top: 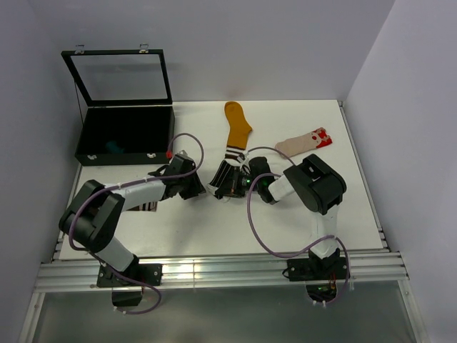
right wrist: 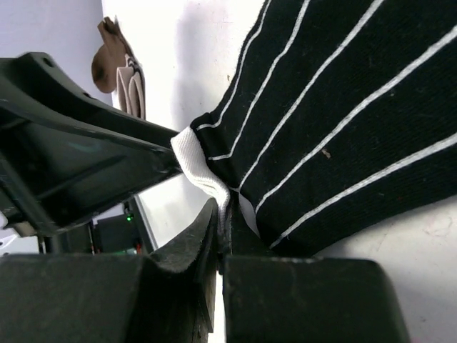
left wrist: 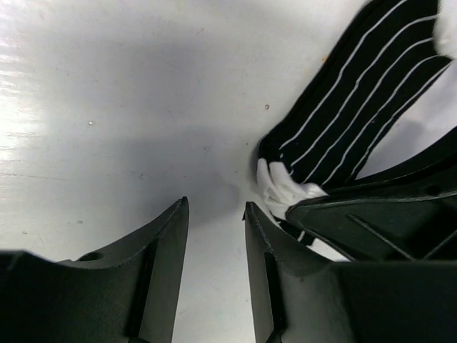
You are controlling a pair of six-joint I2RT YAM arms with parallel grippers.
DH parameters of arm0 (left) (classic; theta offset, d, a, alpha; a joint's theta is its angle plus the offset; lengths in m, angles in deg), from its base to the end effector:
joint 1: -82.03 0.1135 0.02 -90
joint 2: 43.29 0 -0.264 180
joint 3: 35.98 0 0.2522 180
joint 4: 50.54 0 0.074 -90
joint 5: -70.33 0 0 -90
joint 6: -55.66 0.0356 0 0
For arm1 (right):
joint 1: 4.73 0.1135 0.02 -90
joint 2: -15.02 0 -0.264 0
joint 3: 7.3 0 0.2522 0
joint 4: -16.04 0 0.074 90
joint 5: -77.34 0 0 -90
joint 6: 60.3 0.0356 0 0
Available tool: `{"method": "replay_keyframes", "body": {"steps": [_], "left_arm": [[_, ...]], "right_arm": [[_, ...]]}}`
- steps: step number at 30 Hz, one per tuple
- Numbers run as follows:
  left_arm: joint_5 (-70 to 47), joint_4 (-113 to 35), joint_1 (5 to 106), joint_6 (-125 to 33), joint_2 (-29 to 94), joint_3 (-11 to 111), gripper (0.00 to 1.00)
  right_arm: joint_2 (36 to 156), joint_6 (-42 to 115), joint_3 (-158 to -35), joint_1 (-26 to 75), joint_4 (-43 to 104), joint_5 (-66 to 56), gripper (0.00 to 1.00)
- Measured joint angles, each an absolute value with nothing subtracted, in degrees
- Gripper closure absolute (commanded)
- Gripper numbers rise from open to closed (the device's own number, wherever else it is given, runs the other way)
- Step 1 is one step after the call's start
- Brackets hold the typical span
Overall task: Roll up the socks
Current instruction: Roll the sock at the center of the board.
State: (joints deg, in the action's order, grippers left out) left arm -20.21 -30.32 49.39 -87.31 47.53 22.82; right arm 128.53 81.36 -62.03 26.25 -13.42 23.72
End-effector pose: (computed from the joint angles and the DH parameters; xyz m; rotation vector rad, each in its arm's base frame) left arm 0.2568 -0.1641 0.1571 -0.4610 2.5476 -0.5927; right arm 0.2854 0.1960 0.0896 -0.0225 2.3560 1.4651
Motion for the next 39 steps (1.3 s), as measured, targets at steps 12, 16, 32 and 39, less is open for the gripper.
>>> {"method": "replay_keyframes", "body": {"steps": [12,16,32,39], "left_arm": [[-17.9,-30.4,49.3,-86.3,52.4,26.8,0.61],[-18.0,-30.5,49.3,-86.4,53.3,27.8,0.61],[-20.4,-26.6,49.1,-87.7,57.4,33.6,0.62],[-21.3,-24.7,49.0,-87.7,59.1,36.3,0.62]], "right_arm": [[129.3,82.6,-62.7,25.9,-13.3,24.8,1.0],[129.3,82.4,-63.1,25.9,-12.7,24.7,1.0],[127.2,77.7,-65.4,26.3,-5.8,21.7,0.8],[120.8,68.9,-68.0,30.1,7.3,11.9,0.65]]}}
